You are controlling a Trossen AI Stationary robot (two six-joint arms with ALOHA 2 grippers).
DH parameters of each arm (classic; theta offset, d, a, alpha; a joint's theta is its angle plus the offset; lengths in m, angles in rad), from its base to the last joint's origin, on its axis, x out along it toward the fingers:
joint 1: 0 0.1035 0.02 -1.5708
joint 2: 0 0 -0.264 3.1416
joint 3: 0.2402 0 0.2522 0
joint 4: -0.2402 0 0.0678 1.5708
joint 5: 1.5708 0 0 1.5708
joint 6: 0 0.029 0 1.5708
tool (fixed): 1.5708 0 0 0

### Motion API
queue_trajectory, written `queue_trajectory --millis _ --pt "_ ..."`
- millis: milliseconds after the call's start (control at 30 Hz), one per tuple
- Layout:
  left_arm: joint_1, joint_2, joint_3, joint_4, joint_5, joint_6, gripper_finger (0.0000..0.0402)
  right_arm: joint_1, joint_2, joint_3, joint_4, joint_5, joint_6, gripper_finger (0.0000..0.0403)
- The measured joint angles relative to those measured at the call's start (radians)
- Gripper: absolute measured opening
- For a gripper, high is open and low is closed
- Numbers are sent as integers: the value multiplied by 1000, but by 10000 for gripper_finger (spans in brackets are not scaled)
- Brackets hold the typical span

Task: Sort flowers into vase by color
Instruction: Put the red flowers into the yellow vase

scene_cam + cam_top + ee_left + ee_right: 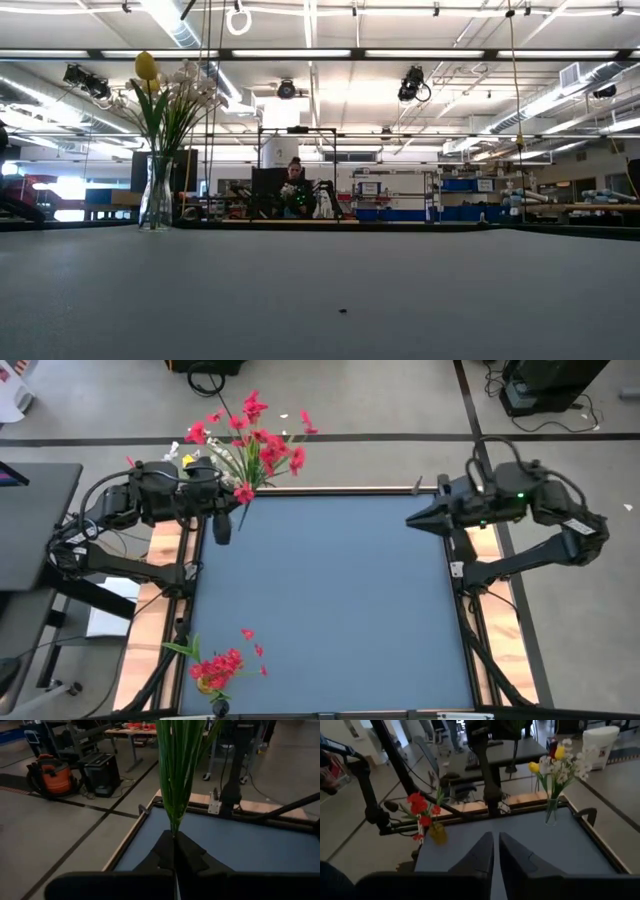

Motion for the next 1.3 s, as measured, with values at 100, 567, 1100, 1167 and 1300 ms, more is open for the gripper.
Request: queue_trajectory --millis 100,567,1100,1167,1300 --pt "0 0 0 -19 -1 19 1 0 -20 0 -30 0 8 33" --pt "0 1 0 -59 -1 23 3 0 -5 0 -84 -3 27 39" --pt "0 1 0 -96 -1 38 9 -4 12 0 -134 -48 44 37" --pt "0 -2 0 -96 -1 29 9 4 -14 -11 -200 -3 42 33" --pt "0 -13 0 -99 -1 25 10 53 -116 -124 -120 63 77 24"
